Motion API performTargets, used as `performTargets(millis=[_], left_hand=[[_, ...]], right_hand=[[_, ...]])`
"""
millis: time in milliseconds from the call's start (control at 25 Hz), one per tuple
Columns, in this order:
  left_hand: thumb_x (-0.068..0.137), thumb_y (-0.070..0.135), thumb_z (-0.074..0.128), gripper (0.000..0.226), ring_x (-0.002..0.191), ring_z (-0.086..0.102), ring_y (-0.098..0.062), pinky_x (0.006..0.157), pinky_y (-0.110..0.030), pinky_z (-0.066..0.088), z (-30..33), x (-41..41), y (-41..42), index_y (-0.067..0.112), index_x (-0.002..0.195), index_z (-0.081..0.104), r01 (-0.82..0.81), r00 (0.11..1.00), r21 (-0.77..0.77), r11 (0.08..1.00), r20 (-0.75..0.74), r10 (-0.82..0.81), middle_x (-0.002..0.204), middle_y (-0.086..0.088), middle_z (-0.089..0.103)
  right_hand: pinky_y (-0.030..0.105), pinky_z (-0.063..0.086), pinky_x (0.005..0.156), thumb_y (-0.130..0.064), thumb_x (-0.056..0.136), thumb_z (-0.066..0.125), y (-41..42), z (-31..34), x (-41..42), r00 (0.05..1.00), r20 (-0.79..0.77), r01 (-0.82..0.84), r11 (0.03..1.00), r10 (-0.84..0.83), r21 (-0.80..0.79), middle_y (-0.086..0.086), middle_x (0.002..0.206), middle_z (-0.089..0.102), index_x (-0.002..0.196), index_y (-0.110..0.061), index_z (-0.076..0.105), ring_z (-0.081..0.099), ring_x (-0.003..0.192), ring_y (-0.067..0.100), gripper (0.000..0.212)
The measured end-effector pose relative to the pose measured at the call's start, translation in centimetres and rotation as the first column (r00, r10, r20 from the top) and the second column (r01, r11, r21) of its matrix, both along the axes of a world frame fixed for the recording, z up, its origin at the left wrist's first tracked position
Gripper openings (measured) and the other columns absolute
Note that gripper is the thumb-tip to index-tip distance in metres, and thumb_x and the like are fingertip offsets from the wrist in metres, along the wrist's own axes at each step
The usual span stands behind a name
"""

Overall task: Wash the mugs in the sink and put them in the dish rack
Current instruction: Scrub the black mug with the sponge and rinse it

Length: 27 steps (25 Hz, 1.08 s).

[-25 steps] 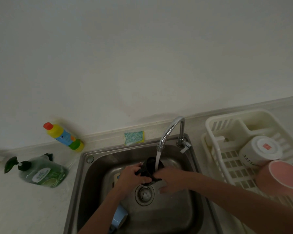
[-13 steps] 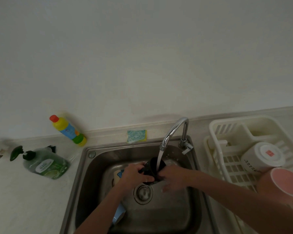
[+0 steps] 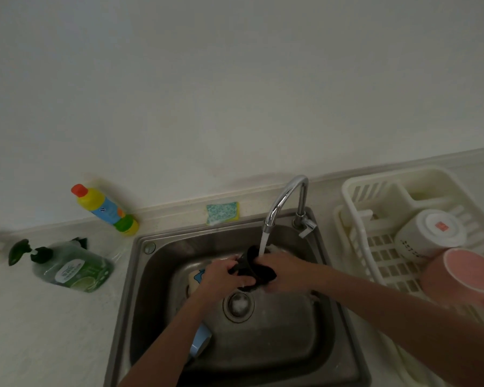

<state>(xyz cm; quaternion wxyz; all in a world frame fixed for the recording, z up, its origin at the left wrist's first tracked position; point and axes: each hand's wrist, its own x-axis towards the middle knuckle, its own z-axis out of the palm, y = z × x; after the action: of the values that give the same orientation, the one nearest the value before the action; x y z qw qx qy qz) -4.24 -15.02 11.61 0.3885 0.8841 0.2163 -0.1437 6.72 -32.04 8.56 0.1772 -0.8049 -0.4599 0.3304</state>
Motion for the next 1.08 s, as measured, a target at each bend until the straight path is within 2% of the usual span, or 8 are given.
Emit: performTargets(millis=[160, 280, 480, 560, 680, 880, 960, 1080], left_hand=[[0.077, 0.025, 0.082, 0.022, 0.064, 0.055, 0.001, 0.055, -0.004, 0.04, -0.7, -0.4, 0.1, 0.009, 0.09, 0.075, 0.058, 0.998, 0.0, 0.998, 0.0, -0.058, 0.073, 0.017, 0.061], [0.077, 0.026, 0.082, 0.028, 0.066, 0.057, -0.002, 0.055, -0.004, 0.041, -1.2, -0.4, 0.1, 0.004, 0.091, 0.073, 0.053, 0.999, -0.002, 0.999, -0.007, -0.053, 0.081, 0.01, 0.067], [0.08, 0.027, 0.079, 0.026, 0.06, 0.057, -0.003, 0.052, -0.007, 0.042, -1.6, -0.9, 0.4, 0.004, 0.09, 0.071, 0.017, 1.0, -0.007, 1.0, -0.012, -0.017, 0.089, -0.006, 0.071], [0.078, 0.028, 0.08, 0.029, 0.067, 0.064, -0.013, 0.062, -0.018, 0.052, -1.7, -0.9, 0.6, 0.005, 0.094, 0.072, -0.035, 0.999, -0.045, 0.998, -0.011, 0.034, 0.091, -0.01, 0.072], [0.072, 0.029, 0.084, 0.028, 0.087, 0.07, -0.021, 0.084, -0.041, 0.058, -0.9, -1.0, 0.8, 0.011, 0.092, 0.075, -0.038, 0.999, -0.046, 0.998, -0.015, 0.038, 0.101, -0.002, 0.074], [0.076, 0.021, 0.082, 0.025, 0.079, 0.067, -0.014, 0.067, -0.021, 0.053, -0.2, -0.7, 0.7, 0.007, 0.096, 0.074, -0.045, 0.999, -0.08, 0.996, -0.009, 0.044, 0.099, 0.017, 0.064], [0.076, 0.021, 0.083, 0.025, 0.091, 0.068, -0.013, 0.075, -0.022, 0.054, 0.1, -0.6, 0.7, 0.009, 0.096, 0.076, -0.037, 0.999, -0.077, 0.996, -0.005, 0.037, 0.104, 0.018, 0.065], [0.076, 0.021, 0.083, 0.026, 0.097, 0.067, -0.014, 0.088, -0.029, 0.055, 0.0, -0.3, 0.3, 0.01, 0.099, 0.076, -0.035, 0.999, -0.076, 0.996, -0.009, 0.034, 0.107, 0.015, 0.065]], right_hand=[[0.014, 0.043, 0.08, -0.03, 0.085, 0.073, 0.0, -1.0, -1.0, 0.998, -0.037, -0.061, 0.996, 0.059, -0.066, 0.0, 0.121, 0.063, 0.123, -0.02, 0.059, 0.056, 0.1, 0.007, 0.042], [0.026, 0.047, 0.093, -0.037, 0.08, 0.076, -0.2, -0.8, -1.0, 0.999, -0.018, 0.043, 0.999, -0.042, 0.005, -0.001, 0.123, 0.062, 0.127, -0.024, 0.055, 0.059, 0.109, 0.015, 0.054], [0.023, 0.045, 0.091, -0.031, 0.083, 0.073, -0.3, -0.9, -1.6, 0.997, -0.072, 0.02, 1.0, -0.021, -0.015, -0.004, 0.127, 0.061, 0.132, -0.028, 0.053, 0.059, 0.114, 0.014, 0.053], [0.028, 0.048, 0.095, -0.029, 0.079, 0.073, -0.4, -1.0, -1.2, 0.996, -0.049, 0.076, 0.996, -0.074, 0.037, -0.005, 0.127, 0.061, 0.132, -0.029, 0.053, 0.059, 0.114, 0.013, 0.056], [0.025, 0.047, 0.089, -0.026, 0.084, 0.072, -0.4, -0.6, -1.5, 0.997, -0.003, -0.074, 0.996, 0.074, -0.048, -0.003, 0.122, 0.061, 0.125, -0.024, 0.058, 0.058, 0.107, 0.013, 0.044], [0.03, 0.049, 0.093, -0.029, 0.08, 0.074, -0.4, -0.2, -1.1, 0.999, 0.032, 0.013, 0.998, -0.015, 0.058, -0.002, 0.129, 0.059, 0.134, -0.024, 0.05, 0.057, 0.113, 0.014, 0.06], [0.023, 0.045, 0.089, -0.026, 0.084, 0.073, -0.5, -0.2, -1.4, 0.998, 0.015, -0.064, 0.997, 0.065, -0.053, -0.001, 0.132, 0.057, 0.135, -0.022, 0.052, 0.056, 0.118, 0.017, 0.055], [0.025, 0.047, 0.087, -0.027, 0.079, 0.074, -0.3, -0.2, -1.2, 0.999, -0.01, 0.034, 0.999, -0.033, 0.013, -0.003, 0.124, 0.061, 0.13, -0.027, 0.053, 0.058, 0.109, 0.013, 0.054]])
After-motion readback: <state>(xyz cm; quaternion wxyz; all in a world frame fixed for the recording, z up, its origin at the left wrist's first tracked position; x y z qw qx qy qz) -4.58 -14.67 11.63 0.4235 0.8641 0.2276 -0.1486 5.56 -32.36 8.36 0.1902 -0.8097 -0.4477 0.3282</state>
